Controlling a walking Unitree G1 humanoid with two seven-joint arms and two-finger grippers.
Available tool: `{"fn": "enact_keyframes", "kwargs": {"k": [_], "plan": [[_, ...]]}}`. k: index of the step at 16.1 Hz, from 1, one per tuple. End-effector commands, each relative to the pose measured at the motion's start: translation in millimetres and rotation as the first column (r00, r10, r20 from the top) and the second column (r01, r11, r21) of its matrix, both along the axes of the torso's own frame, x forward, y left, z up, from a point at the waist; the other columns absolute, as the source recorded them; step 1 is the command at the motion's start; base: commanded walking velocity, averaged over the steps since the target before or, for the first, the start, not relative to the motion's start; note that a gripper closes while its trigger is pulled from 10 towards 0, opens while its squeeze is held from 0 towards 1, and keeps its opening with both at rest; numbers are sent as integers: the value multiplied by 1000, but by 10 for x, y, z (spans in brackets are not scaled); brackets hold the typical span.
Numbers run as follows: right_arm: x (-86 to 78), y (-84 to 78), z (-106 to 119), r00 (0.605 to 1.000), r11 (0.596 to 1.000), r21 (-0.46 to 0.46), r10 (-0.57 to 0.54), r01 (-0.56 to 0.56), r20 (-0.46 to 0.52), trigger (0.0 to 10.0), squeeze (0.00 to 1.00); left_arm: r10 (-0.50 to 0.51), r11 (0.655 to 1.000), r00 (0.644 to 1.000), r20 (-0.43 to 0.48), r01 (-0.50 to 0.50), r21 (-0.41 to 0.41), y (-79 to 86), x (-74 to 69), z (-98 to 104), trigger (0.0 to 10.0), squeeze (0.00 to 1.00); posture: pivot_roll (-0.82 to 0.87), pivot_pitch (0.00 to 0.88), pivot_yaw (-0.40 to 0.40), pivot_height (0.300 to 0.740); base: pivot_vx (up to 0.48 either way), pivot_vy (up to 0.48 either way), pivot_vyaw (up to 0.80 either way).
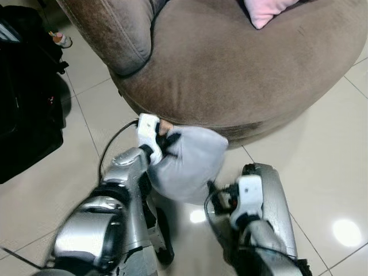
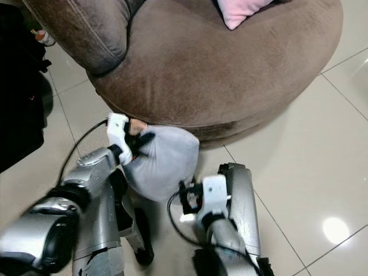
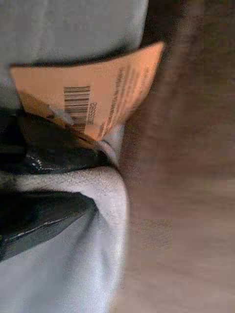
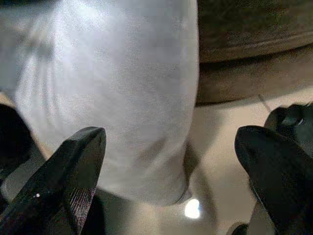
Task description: Move the pillow to the sofa from floor
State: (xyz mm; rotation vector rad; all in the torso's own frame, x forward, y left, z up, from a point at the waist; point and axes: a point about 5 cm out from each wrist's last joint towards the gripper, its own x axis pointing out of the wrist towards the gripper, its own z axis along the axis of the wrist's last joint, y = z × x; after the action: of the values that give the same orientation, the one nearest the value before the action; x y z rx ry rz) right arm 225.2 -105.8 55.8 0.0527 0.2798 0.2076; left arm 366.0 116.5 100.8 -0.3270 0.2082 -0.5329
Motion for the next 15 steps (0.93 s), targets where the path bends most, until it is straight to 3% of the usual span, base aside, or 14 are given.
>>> {"fn": "enact_keyframes", "kwargs": {"k": [1, 3, 6, 10, 11, 12, 14, 15], "plan": [[-80, -176, -208, 994, 998, -29, -51, 49, -99, 10000, 0, 82, 994, 994, 77, -76, -84, 43, 79, 214, 0, 0, -147, 299, 89, 472, 0, 0, 0], [-4, -188, -189, 996, 999, -36, -35, 32, -87, 10000, 0, 64, 995, 989, 134, -53, -89, -29, 103, 356, 0, 0, -131, 278, 69, 472, 0, 0, 0], [134, -249, -163, 997, 998, -54, -20, 17, -69, 10000, 0, 71, 994, 953, 295, -42, -105, -14, 194, 899, 0, 0, -111, 253, 48, 472, 0, 0, 0], [245, -229, -123, 998, 999, -43, -10, 8, -54, 10000, 0, 68, 998, 898, 435, -57, -39, 72, 201, 1364, 0, 0, -98, 240, 41, 472, 0, 0, 0], [245, -233, -126, 998, 999, -45, -13, 10, -56, 10000, 0, 69, 998, 893, 445, -63, -30, 86, 201, 1398, 0, 0, -98, 240, 41, 472, 0, 0, 0], [253, -263, -113, 998, 999, -51, -20, 17, -55, 10000, 0, 63, 996, 875, 480, -88, 31, 187, 201, 1518, 0, 0, -95, 238, 44, 472, 0, 0, 0], [372, -335, 323, 998, 999, -45, -16, 19, 53, 10000, 0, 72, 991, 877, 475, -117, 66, 294, 203, 1508, 0, 0, -109, 235, 37, 472, 0, 0, 0], [388, -344, 369, 998, 999, -39, -11, 14, 67, 10000, 0, 74, 990, 881, 467, -122, 73, 296, 203, 1476, 0, 0, -110, 235, 35, 472, 0, 0, 0]]}}
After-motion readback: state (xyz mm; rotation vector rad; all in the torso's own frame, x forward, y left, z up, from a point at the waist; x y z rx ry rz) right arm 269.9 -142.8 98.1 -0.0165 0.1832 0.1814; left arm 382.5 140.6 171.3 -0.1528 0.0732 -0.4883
